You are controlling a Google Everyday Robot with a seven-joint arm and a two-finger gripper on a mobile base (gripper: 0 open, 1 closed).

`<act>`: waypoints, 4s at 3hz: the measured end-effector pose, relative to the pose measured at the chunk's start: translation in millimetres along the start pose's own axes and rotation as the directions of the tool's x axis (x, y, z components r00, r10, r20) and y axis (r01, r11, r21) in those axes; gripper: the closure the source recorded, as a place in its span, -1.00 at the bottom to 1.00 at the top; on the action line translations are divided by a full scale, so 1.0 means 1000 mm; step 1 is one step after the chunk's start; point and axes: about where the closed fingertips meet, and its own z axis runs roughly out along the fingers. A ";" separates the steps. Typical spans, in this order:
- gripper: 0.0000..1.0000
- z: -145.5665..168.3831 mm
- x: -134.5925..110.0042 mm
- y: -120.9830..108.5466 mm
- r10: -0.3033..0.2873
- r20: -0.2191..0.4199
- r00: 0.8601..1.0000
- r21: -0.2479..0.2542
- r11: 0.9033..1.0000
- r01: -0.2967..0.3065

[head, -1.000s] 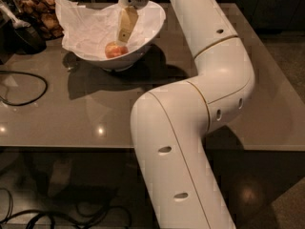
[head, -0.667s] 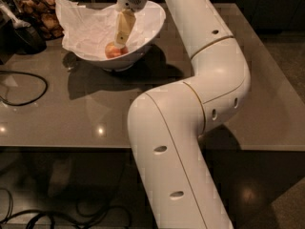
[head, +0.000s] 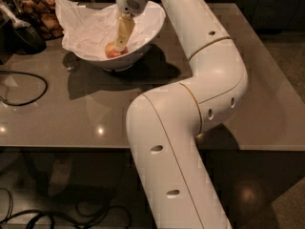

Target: Pick apple from white bowl

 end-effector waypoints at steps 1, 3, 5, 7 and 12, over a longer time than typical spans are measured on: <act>-0.60 0.008 0.002 0.001 0.001 -0.005 1.000 -0.015 1.000 -0.001; -0.60 0.022 0.004 0.003 0.004 -0.014 1.000 -0.041 0.999 -0.004; -0.62 0.035 0.005 0.006 0.008 -0.016 1.000 -0.071 0.997 -0.009; -0.60 0.048 0.006 0.010 0.012 -0.011 1.000 -0.103 0.995 -0.013; 0.14 0.063 0.006 0.015 0.005 -0.015 1.000 -0.139 0.990 -0.007</act>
Offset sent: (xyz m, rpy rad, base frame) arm 0.0465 -0.0185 0.0210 -0.0988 0.1419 0.0464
